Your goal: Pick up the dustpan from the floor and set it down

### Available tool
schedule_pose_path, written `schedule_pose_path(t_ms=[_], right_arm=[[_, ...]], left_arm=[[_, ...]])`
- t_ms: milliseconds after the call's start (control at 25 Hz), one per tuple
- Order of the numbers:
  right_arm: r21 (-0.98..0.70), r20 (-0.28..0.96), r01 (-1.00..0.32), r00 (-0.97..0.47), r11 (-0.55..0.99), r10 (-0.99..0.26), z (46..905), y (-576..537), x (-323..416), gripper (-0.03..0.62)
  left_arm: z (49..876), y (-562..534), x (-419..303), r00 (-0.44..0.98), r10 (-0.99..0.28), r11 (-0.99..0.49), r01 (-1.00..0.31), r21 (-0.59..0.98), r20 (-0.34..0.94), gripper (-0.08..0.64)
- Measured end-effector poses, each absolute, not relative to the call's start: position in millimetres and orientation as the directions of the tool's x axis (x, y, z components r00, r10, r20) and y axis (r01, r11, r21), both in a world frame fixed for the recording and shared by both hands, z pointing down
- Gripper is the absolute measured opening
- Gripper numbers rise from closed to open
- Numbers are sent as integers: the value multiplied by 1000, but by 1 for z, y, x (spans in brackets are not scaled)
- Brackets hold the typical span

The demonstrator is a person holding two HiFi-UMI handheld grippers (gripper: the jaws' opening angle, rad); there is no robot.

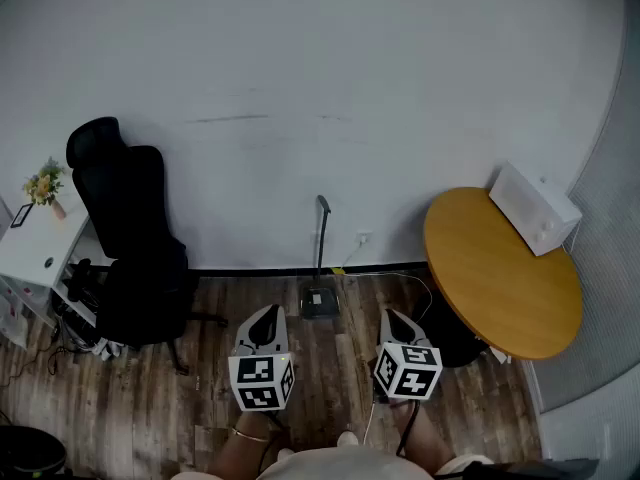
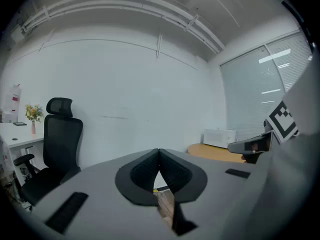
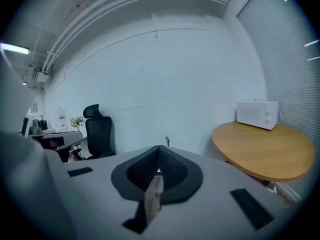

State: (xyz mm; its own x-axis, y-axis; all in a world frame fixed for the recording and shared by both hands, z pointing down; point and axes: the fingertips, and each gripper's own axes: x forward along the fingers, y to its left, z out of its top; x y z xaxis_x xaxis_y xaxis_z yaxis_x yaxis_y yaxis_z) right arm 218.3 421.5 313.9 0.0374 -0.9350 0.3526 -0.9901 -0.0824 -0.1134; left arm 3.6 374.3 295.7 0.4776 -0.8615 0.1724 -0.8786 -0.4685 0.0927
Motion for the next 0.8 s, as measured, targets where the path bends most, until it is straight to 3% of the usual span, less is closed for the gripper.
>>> schedule_pose_path(t_ms=[800], right_arm=[[-159, 382, -973, 98, -170, -919, 335, 456, 183, 32]], left_arm=[[314, 392, -30, 525, -827, -524, -849, 67, 202, 17]])
